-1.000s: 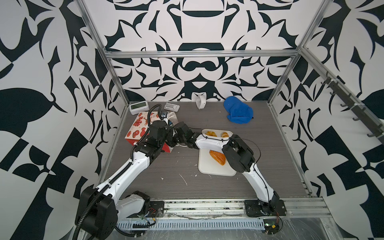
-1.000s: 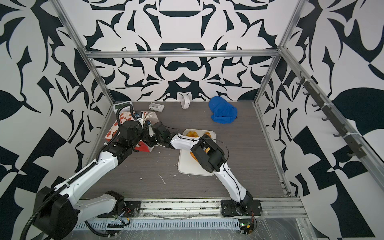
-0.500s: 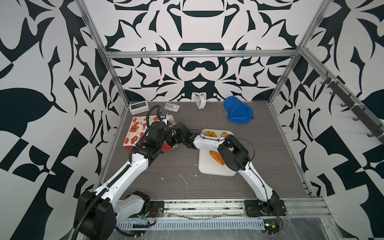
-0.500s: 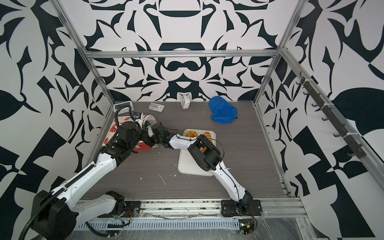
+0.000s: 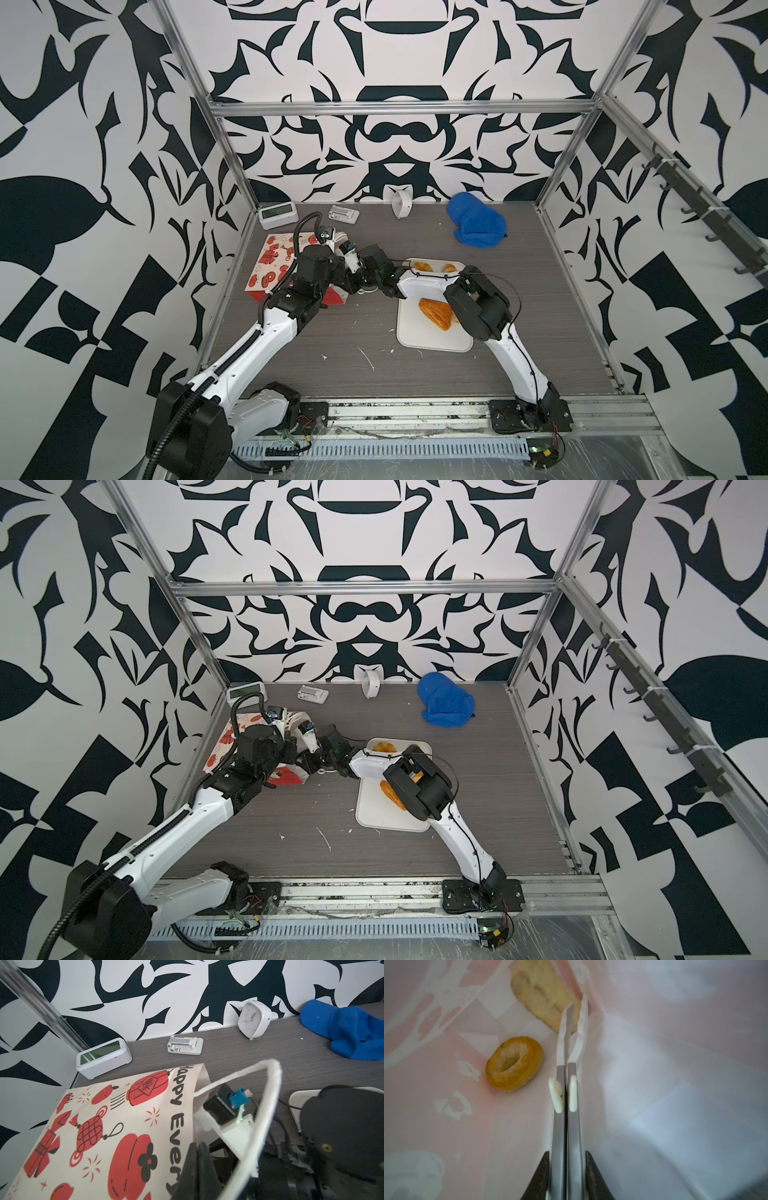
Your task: Take the fake bread out of the paper bag
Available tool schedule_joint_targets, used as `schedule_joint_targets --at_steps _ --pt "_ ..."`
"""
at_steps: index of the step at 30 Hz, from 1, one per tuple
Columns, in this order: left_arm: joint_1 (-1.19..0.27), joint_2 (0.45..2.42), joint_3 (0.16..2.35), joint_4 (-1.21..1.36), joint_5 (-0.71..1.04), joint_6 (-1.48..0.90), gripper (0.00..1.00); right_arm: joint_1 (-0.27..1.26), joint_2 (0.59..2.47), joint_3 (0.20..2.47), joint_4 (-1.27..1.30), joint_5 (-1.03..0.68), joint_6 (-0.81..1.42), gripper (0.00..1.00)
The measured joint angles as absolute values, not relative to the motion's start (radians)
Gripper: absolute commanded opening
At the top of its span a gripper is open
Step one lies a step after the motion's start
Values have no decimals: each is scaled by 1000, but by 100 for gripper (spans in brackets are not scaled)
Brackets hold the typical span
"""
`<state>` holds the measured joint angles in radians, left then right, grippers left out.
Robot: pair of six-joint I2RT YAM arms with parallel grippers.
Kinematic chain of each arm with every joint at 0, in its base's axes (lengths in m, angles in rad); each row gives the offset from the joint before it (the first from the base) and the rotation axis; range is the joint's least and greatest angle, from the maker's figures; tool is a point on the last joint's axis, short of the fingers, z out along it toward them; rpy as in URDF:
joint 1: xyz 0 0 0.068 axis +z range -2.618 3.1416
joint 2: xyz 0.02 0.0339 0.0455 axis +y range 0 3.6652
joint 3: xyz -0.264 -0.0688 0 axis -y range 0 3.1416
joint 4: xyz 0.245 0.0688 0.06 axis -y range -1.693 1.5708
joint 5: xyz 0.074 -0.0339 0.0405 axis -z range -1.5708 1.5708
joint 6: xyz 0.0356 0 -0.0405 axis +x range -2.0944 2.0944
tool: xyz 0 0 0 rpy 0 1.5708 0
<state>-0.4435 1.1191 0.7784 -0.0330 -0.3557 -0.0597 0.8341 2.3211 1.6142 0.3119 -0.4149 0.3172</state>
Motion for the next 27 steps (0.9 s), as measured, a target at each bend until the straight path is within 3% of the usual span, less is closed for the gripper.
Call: schedule_joint_targets --at_steps 14,19,27 --pt "-435 1154 778 13 -342 -18 0 807 2113 1396 335 -379 312 0" --pt "-432 1212 788 41 -282 8 1 807 2130 1391 341 -324 306 0" --pt "-430 1238 828 36 -184 46 1 793 2278 1582 324 -264 281 0"
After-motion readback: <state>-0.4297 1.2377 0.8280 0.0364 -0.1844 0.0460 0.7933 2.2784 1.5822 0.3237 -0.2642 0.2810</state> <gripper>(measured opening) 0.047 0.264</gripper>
